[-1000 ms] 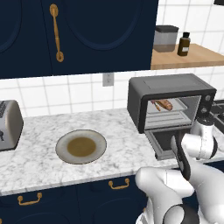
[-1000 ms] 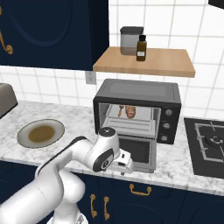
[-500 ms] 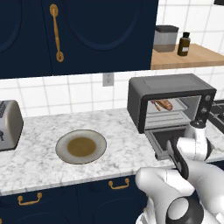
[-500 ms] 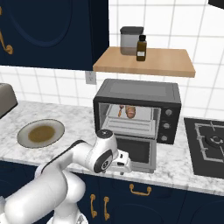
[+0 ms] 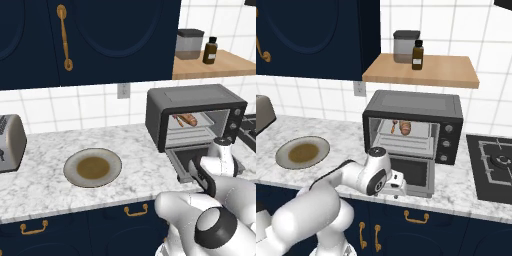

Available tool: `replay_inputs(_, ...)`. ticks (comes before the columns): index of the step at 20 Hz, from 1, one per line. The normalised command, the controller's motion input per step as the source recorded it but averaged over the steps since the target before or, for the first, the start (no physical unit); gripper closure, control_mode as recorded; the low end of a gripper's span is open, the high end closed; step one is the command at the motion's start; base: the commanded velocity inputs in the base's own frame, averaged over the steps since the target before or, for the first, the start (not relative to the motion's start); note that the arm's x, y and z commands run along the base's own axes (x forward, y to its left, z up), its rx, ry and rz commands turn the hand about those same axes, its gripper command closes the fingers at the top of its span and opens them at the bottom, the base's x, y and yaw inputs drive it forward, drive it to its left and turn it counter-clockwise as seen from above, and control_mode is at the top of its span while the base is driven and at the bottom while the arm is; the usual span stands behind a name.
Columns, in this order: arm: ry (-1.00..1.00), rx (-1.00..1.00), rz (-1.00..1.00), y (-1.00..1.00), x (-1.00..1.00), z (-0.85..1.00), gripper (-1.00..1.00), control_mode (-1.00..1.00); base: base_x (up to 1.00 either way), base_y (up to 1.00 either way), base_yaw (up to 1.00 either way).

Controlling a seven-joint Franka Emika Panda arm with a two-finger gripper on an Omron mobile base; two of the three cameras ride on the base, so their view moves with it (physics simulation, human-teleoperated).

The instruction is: Pick up the kebab skewer and baguette bread, and place them inside the toaster oven. Close the toaster oven door and start by setting the timer.

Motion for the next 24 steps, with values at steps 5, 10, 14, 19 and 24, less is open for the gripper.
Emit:
replay_inputs(5, 0.0, 0.0, 0.0, 0.0, 0.03, -0.24, -1.0, -1.0, 0.0, 0.0, 0.0)
replay_inputs(10, 0.0, 0.01, 0.0, 0.0, 0.03, -0.29, -1.0, -1.0, 0.0, 0.0, 0.0)
replay_inputs(14, -0.02, 0.01, 0.0, 0.0, 0.06, -0.23, -1.0, -1.0, 0.0, 0.0, 0.0)
replay_inputs(19, -0.12, 0.0, 0.0, 0.02, 0.02, -0.23, -1.0, -1.0, 0.0, 0.0, 0.0)
replay_inputs(24, -0.21, 0.0, -0.02, 0.1, 0.24, -0.09, -1.0, -1.0, 0.0, 0.0, 0.0)
